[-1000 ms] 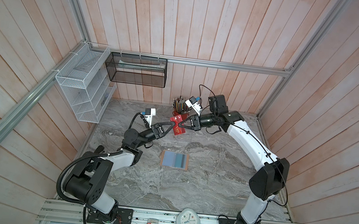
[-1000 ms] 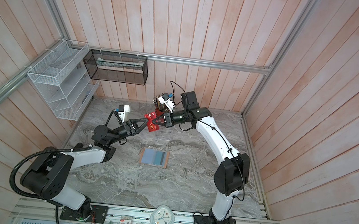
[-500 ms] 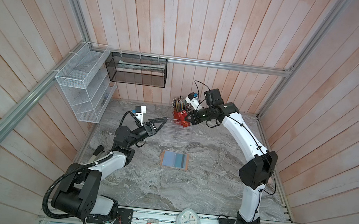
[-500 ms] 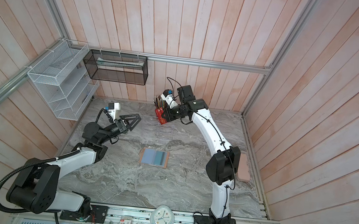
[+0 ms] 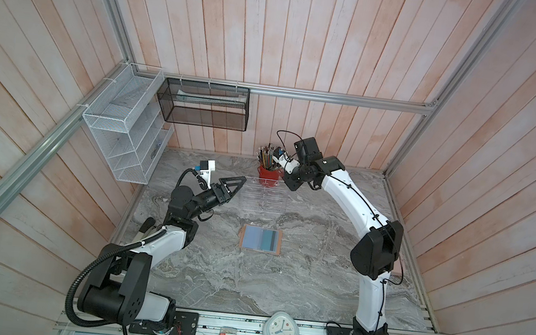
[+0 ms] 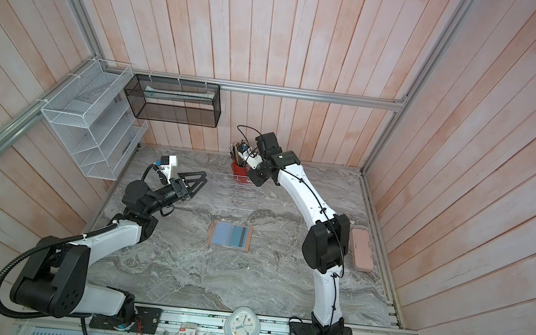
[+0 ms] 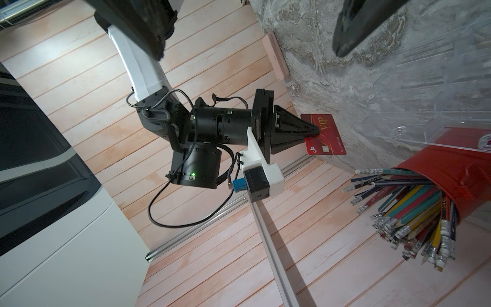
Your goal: Take the credit cards out of the card holder
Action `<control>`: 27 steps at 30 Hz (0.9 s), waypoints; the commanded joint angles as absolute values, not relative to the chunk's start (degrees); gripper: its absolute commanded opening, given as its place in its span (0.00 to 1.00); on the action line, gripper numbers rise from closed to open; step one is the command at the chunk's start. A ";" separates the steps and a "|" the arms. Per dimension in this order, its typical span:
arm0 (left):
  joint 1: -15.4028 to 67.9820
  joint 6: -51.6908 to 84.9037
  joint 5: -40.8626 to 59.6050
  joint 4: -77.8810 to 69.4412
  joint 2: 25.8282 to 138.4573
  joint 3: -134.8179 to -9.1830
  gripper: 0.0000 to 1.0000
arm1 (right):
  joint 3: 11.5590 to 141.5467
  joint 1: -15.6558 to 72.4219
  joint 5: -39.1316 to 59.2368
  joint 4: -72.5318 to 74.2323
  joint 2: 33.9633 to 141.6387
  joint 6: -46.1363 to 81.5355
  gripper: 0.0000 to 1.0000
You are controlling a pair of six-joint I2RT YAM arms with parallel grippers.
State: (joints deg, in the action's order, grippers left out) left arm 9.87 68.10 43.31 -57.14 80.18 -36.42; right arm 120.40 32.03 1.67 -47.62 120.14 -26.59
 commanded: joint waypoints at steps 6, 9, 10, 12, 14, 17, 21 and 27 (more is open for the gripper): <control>7.95 65.68 45.68 -55.81 81.97 -35.64 1.00 | 122.32 33.85 -2.36 -49.39 127.10 -38.06 0.00; 7.65 65.57 45.74 -55.92 82.86 -35.47 1.00 | 120.94 33.93 1.43 -50.31 126.18 -40.23 0.00; 7.59 65.61 45.83 -56.10 83.33 -35.43 1.00 | 120.38 34.07 2.16 -50.24 125.79 -40.62 0.00; 7.57 66.03 45.96 -57.06 84.17 -35.20 1.00 | 118.74 34.14 2.29 -48.98 125.14 -40.85 0.00; 7.56 66.58 45.99 -58.12 84.94 -34.94 1.00 | 118.59 34.24 3.59 -49.51 125.42 -41.37 0.00; 7.22 67.15 46.29 -58.85 85.36 -34.61 1.00 | 117.09 34.85 3.70 -48.92 125.16 -41.89 0.00; 5.78 67.85 46.75 -59.24 84.52 -33.51 1.00 | 113.79 35.99 2.37 -48.26 124.91 -42.98 0.00; 4.92 68.26 48.03 -59.15 83.86 -32.94 1.00 | 110.93 37.45 -0.42 -46.36 124.29 -45.42 0.00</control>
State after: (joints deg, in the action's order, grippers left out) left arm 5.32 68.10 46.28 -56.77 84.95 -33.65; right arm 111.63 36.69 1.02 -47.48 126.41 -43.64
